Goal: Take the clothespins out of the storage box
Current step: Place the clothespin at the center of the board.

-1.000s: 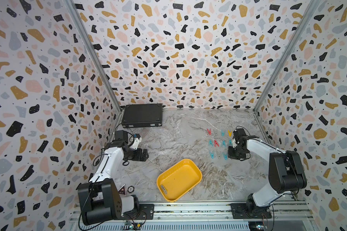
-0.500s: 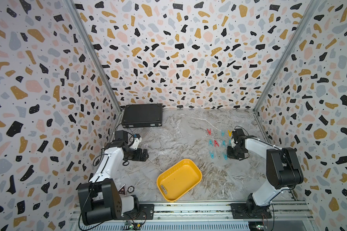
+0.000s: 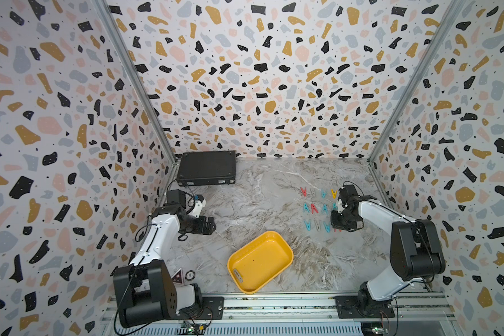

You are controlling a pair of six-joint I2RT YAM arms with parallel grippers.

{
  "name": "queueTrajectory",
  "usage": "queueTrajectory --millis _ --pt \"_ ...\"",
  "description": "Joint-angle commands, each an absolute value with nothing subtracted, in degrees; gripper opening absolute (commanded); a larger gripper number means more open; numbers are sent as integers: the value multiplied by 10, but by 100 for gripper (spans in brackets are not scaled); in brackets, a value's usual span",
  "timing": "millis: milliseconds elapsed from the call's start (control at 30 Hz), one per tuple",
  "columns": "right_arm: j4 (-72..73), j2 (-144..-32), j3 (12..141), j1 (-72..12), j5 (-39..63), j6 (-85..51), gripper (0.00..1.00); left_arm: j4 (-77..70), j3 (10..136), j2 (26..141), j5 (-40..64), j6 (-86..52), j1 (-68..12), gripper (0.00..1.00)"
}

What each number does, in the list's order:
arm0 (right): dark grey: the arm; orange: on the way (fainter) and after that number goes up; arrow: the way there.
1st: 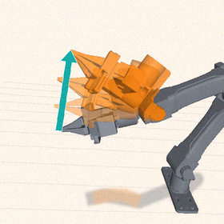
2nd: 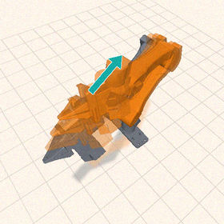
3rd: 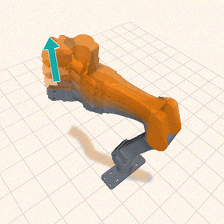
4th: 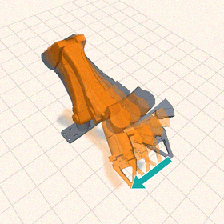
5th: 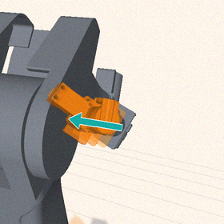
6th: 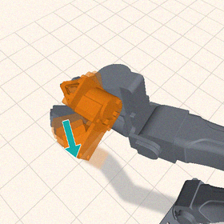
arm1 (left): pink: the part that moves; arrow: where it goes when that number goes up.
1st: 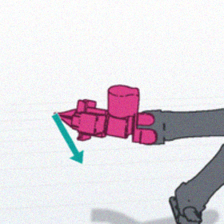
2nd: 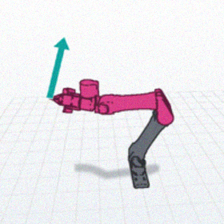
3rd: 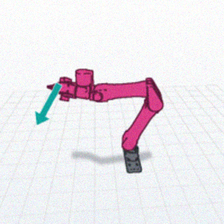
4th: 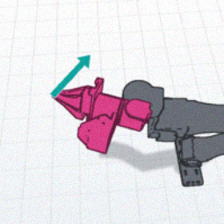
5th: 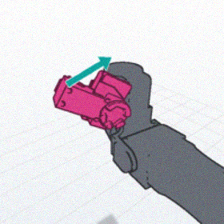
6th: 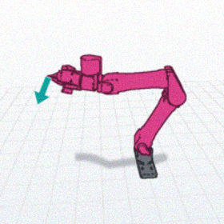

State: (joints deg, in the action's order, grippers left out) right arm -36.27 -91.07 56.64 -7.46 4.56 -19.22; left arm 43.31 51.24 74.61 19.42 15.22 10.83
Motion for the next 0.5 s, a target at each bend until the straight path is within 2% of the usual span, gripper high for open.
queueTrajectory --millis 0,133,300,467 --pt "-405 -865 590 -74 53 -198 29 433 508 738 203 154 111 100" --pt "-426 -807 593 -73 85 -200 34 433 508 739 204 153 111 100" --pt "-429 -737 601 -90 185 -189 39 433 509 743 205 152 110 100" --pt "-451 -726 626 -204 206 -156 38 441 516 754 211 148 112 100"
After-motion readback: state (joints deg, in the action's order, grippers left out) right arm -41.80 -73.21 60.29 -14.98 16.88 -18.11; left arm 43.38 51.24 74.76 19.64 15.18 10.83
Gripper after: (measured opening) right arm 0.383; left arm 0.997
